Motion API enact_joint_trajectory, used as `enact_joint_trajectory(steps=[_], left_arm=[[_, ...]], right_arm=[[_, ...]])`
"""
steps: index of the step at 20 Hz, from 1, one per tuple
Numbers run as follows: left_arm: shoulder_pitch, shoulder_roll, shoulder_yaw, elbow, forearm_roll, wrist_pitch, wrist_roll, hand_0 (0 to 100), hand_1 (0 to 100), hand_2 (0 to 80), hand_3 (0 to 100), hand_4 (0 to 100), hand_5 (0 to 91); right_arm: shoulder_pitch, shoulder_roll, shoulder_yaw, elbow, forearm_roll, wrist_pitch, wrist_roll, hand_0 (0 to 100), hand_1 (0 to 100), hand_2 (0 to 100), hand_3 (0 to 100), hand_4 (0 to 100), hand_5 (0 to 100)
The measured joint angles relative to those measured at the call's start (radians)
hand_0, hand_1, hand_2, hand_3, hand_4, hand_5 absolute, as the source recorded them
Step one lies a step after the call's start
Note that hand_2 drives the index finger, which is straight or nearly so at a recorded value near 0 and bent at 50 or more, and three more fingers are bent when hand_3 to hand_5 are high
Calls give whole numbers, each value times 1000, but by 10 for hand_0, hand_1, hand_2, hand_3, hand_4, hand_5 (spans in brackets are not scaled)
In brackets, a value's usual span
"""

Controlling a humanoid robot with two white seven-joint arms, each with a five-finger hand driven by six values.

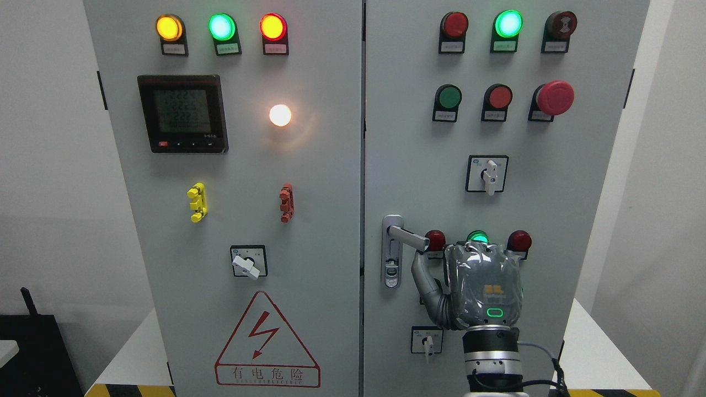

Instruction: Release door handle

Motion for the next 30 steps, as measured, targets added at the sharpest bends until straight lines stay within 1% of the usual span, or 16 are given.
enact_joint_trajectory(steps=[4,8,10,12,13,14,17,20,22,24,27,30], left_arm=[[0,0,0,0,0,0,0,120,389,0,0,0,0],[0,0,0,0,0,0,0,120,389,0,0,0,0],[0,0,0,0,0,0,0,120,389,0,0,0,0],[0,0,0,0,0,0,0,120,389,0,0,0,0],[0,0,0,0,0,0,0,120,389,0,0,0,0],[0,0,0,0,0,0,0,120,389,0,0,0,0],[0,0,0,0,0,0,0,120,389,0,0,0,0],[0,0,0,0,0,0,0,120,389,0,0,0,0],[0,0,0,0,0,0,0,120,389,0,0,0,0],[0,0,0,0,0,0,0,120,389,0,0,0,0],[0,0,0,0,0,0,0,120,389,0,0,0,0],[0,0,0,0,0,0,0,120,389,0,0,0,0]], right_arm=[[23,0,4,-15,-3,-6,-3,587,0,974,1000,922,1000],[67,0,10,-42,-6,-38,-8,592,0,970,1000,920,996],[89,-1,14,-56,-8,-58,-30,596,0,970,1000,918,996],[106,-3,17,-68,-9,-73,-65,603,7,975,1000,922,997],[115,-4,19,-75,-10,-88,-79,604,13,978,1000,952,1000],[123,-5,20,-81,-11,-102,-91,604,14,979,1000,956,1000],[149,-11,23,-98,-12,-129,-111,601,17,981,1000,942,1000],[167,-25,27,-112,-18,-159,-121,598,19,981,1000,935,1000],[175,-42,29,-119,-34,-185,-129,597,21,981,1000,934,1000],[179,-64,33,-125,-55,-196,-135,596,22,979,1000,930,1000],[182,-116,42,-135,-95,-206,-148,594,21,970,1000,923,1000],[177,-184,57,-146,-153,-211,-161,595,18,963,1000,919,1000]])
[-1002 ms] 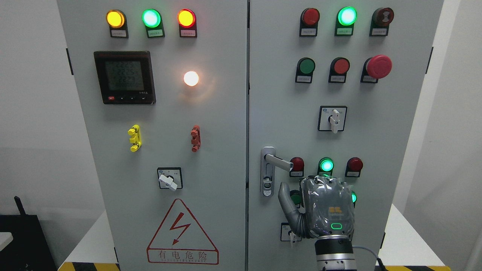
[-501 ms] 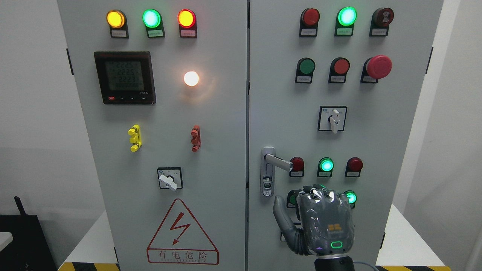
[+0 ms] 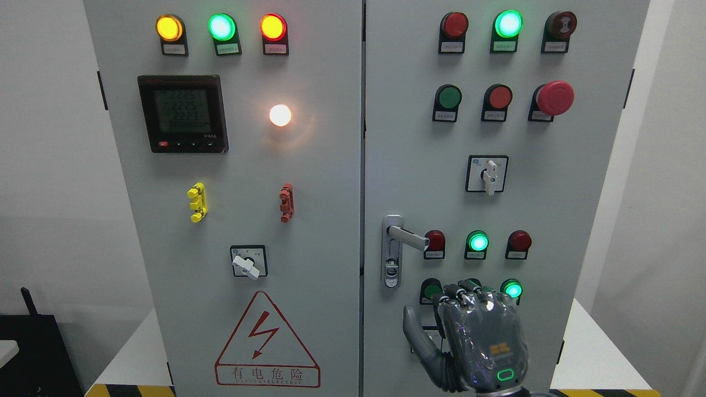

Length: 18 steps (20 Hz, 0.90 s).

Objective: Release door handle
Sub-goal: 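Pull the right hand back and raise it away from the cabinet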

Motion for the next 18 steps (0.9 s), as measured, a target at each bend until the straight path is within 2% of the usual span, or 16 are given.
enact_joint_trajectory(steps=[11,14,18], left_arm=[[0,0,0,0,0,0,0,120,389,0,0,0,0],[0,0,0,0,0,0,0,120,389,0,0,0,0],[0,0,0,0,0,0,0,120,389,0,0,0,0]], right_arm=[[-66,-236,45,-28,-189,18,-15,584,31,958,1000,918,1000],[-92,-293,55,-32,-241,42,-27,583,32,958,1000,915,1000],[-133,-352,74,-35,-288,50,-31,591,23,951,1000,916,1000]])
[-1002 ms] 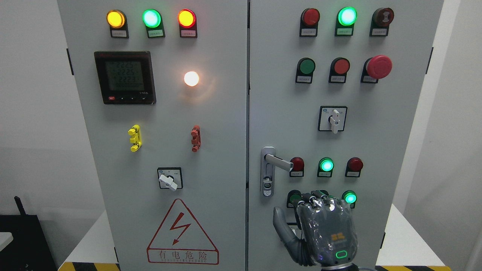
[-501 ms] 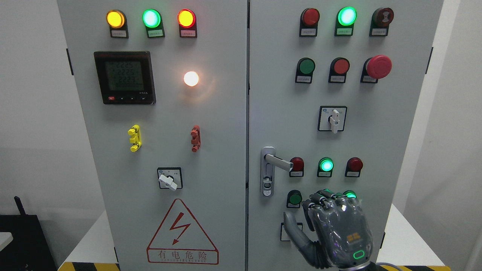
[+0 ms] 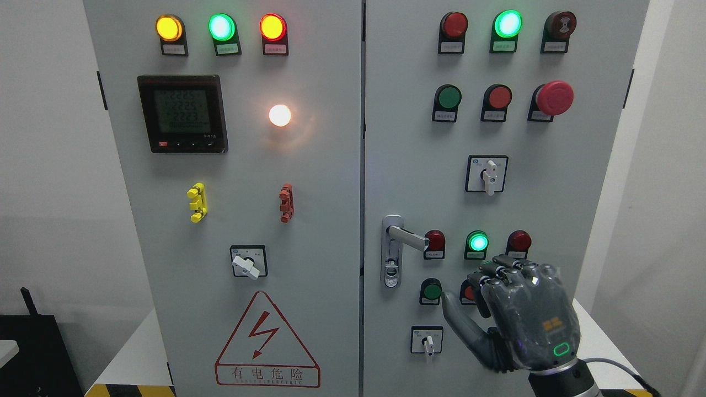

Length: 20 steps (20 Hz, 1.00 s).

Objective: Release door handle
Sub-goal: 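Pull the right hand back and raise it away from the cabinet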

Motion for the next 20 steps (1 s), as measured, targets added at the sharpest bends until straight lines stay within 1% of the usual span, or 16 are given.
enact_joint_trajectory(steps=[6,8,9,11,15,17,20], left_arm=[[0,0,0,0,0,0,0,120,389,0,0,0,0],[0,0,0,0,0,0,0,120,389,0,0,0,0],[0,0,0,0,0,0,0,120,389,0,0,0,0],[0,0,0,0,0,0,0,120,389,0,0,0,0],[0,0,0,0,0,0,0,120,389,0,0,0,0],[0,0,0,0,0,0,0,120,389,0,0,0,0],[0,0,0,0,0,0,0,120,389,0,0,0,0]], right_arm=[[-61,-60,50,-4,-55,3,-1,598,9,891,1000,906,1000],[-85,-80,68,-4,-67,10,-5,589,18,838,1000,923,1000],[-97,-89,78,-5,-73,24,-6,581,26,815,1000,925,1000],[-125,-112,106,-7,-88,75,-4,558,39,779,1000,940,1000],[-172,-160,171,-22,-171,197,1,551,41,704,1000,945,1000],[-189,-189,203,-35,-212,248,1,552,35,691,1000,945,1000],[-205,-234,243,-55,-260,285,2,555,0,666,1000,959,1000]])
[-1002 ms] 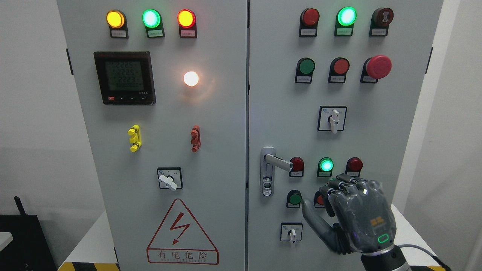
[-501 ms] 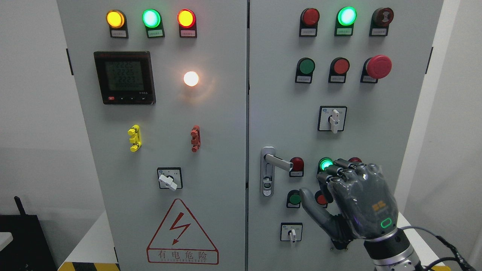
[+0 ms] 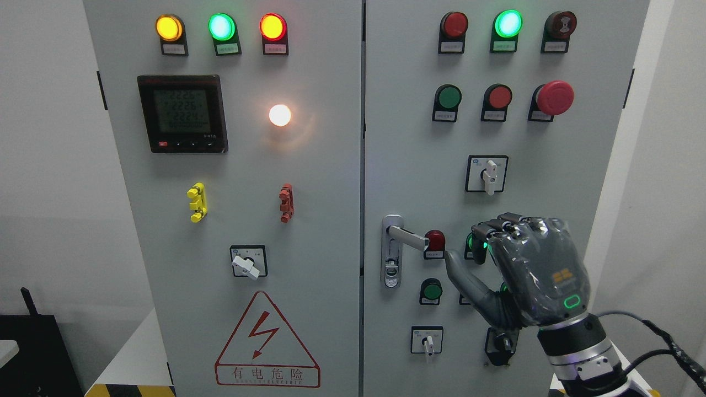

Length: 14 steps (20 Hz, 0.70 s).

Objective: Release door handle
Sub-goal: 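Pull the right hand back and raise it away from the cabinet, then move the right hand toward the silver handle with fingers open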

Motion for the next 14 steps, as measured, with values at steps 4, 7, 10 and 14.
enact_joint_trajectory(steps=[4,7,10,14], left_arm=[[0,0,0,0,0,0,0,120,389,0,0,0,0],[0,0,0,0,0,0,0,120,389,0,0,0,0],[0,0,0,0,0,0,0,120,389,0,0,0,0],[0,0,0,0,0,0,0,120,389,0,0,0,0]], right_arm=[[-13,-57,50,-27,-63,16,1,543,0,581,1000,980,1000],[-25,-93,80,-42,-97,17,2,535,0,550,1000,1000,1000],[-45,-127,108,-53,-132,18,2,523,0,509,1000,1000,1000],[-73,-164,145,-65,-197,18,5,507,0,417,1000,1000,1000]])
